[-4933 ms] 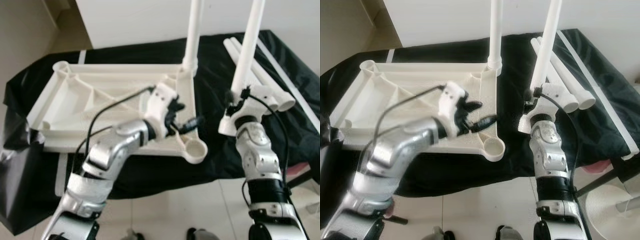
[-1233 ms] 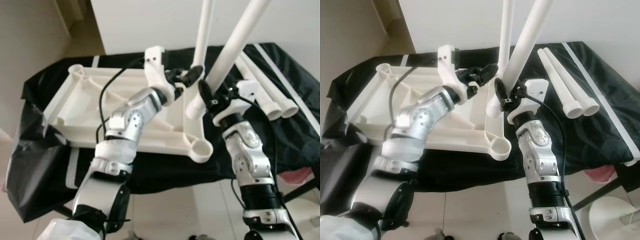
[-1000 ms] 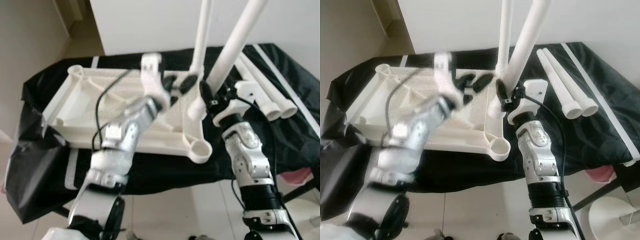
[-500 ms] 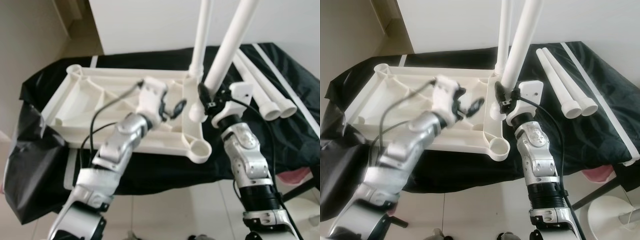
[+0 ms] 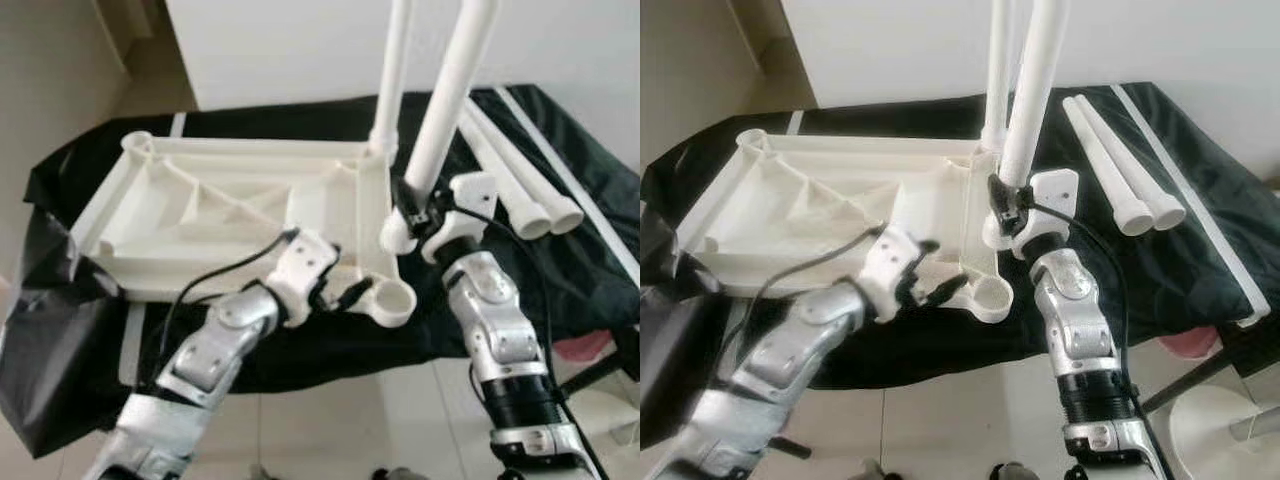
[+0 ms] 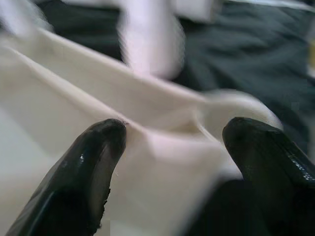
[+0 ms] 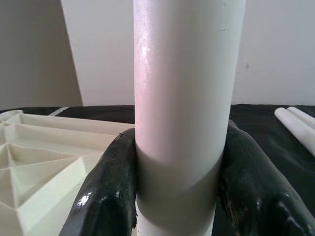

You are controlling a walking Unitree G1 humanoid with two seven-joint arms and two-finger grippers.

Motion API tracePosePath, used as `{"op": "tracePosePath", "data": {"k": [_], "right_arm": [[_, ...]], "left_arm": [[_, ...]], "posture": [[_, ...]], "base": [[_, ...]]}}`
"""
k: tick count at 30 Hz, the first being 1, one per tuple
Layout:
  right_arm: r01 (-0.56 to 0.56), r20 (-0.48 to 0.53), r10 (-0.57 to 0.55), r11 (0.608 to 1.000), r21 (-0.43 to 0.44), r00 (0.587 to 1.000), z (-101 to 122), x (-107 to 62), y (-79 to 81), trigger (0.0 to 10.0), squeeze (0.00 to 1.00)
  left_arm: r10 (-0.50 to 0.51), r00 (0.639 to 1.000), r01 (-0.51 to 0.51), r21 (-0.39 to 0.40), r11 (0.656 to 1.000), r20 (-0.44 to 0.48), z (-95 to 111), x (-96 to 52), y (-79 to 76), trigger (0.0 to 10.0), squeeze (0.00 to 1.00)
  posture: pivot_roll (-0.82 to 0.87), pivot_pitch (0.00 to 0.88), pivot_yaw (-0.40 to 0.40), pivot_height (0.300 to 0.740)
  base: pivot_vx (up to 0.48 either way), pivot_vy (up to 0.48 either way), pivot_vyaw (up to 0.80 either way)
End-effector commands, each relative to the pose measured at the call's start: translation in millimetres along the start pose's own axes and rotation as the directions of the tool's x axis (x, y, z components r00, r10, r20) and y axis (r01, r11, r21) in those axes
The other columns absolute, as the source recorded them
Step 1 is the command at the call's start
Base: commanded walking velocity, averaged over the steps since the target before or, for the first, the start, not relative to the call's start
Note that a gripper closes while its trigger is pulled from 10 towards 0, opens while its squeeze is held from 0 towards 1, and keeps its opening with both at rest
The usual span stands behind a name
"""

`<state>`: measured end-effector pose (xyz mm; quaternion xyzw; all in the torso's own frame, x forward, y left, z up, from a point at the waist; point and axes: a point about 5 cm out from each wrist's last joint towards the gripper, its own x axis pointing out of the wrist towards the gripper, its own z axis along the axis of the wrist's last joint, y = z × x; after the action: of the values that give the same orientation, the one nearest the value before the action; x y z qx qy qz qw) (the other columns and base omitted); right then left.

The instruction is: Building children table

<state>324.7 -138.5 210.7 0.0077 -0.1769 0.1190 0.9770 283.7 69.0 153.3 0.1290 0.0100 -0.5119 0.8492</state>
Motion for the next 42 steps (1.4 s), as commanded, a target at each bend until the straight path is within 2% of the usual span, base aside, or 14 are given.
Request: {"op": "tracePosePath", "data": {"k": [1,3,6,11,12,14,22,23,26,32,37,41,42], "right_arm": [[0.003,0.003,-0.003,1.000,-0.008,1.000,1,-0.9,1.8,10.0,0.00],[0.007,-0.002,-0.007,1.000,-0.009,1.000,1,-1.8,1.6,10.0,0.00],[0.005,-0.010,-0.005,1.000,-0.009,1.000,0,-2.4,1.9,10.0,0.00],[0.006,-0.010,-0.006,1.000,-0.005,1.000,-1,-1.9,2.8,10.0,0.00],[0.006,-0.010,-0.006,1.000,-0.005,1.000,-1,-1.9,2.8,10.0,0.00],[0.002,-0.008,-0.002,1.000,-0.005,1.000,-1,-0.3,2.6,10.0,0.00],[-0.014,0.000,0.014,1.000,-0.004,1.000,1,4.5,5.1,10.0,0.00],[-0.018,0.004,0.018,1.000,-0.002,1.000,2,6.0,5.3,10.0,0.00],[-0.020,0.007,0.020,1.000,0.001,1.000,2,7.7,5.2,10.0,0.00],[-0.027,0.014,0.027,1.000,0.013,1.000,2,10.8,8.7,10.0,0.00],[-0.025,0.023,0.025,1.000,0.012,0.999,4,12.6,9.4,10.0,0.00],[0.004,0.043,-0.005,1.000,0.023,0.999,7,12.2,4.7,10.0,0.00],[0.004,0.043,-0.005,1.000,0.023,0.999,7,12.2,4.7,10.0,0.00]], "left_arm": [[-0.065,0.998,0.066,0.027,0.997,-0.019,-4,-3.4,-7.6,10.0,0.00],[-0.100,0.994,0.101,0.011,0.995,-0.049,-10,-8.1,-9.6,10.0,0.00],[-0.085,0.993,0.087,0.021,0.996,-0.084,-16,-9.9,-6.3,10.0,0.00],[0.015,0.988,-0.003,0.081,0.997,-0.154,-25,-5.7,5.3,10.0,0.00],[0.015,0.988,-0.003,0.081,0.997,-0.154,-25,-5.7,5.3,10.0,0.00],[0.086,0.984,-0.067,0.127,0.990,-0.155,-22,2.5,13.0,10.0,0.00],[0.160,0.977,-0.138,0.153,0.979,-0.140,-18,11.2,22.1,10.0,0.00],[0.176,0.976,-0.152,0.177,0.972,-0.126,-15,14.5,23.7,10.0,0.00],[0.221,0.972,-0.207,0.148,0.967,-0.081,-8,22.8,27.6,10.0,0.00],[0.253,0.966,-0.246,0.111,0.963,-0.054,-9,40.4,23.0,10.0,0.00],[0.239,0.969,-0.229,0.135,0.964,-0.063,-9,49.3,16.8,10.0,0.00],[0.190,0.980,-0.178,0.171,0.969,-0.058,-4,69.6,2.3,10.0,0.00],[0.190,0.980,-0.178,0.171,0.969,-0.058,-4,69.6,2.3,10.0,0.00]], "posture": [[-0.07,0.085,0.002,0.740],[-0.07,0.086,0.004,0.740],[-0.07,0.086,0.004,0.740],[-0.08,0.079,0.003,0.740],[-0.08,0.079,0.003,0.740],[-0.07,0.062,0.001,0.740],[-0.06,0.051,0.001,0.740],[-0.06,0.050,0.000,0.740],[-0.06,0.050,0.000,0.740],[-0.07,0.043,-0.002,0.740],[-0.07,0.043,0.009,0.740],[-0.08,0.046,0.023,0.740],[-0.08,0.046,0.023,0.740]], "base": [[0.000,0.000,0.00],[0.000,0.000,0.00],[0.000,0.000,0.00],[0.000,0.000,0.00],[0.000,0.000,0.00],[0.000,0.000,0.00],[0.000,0.000,0.00],[0.000,0.000,0.00],[0.000,0.000,0.00],[0.000,0.000,0.00],[0.000,0.000,0.00],[0.000,0.000,0.00],[0.000,0.000,0.00]]}}
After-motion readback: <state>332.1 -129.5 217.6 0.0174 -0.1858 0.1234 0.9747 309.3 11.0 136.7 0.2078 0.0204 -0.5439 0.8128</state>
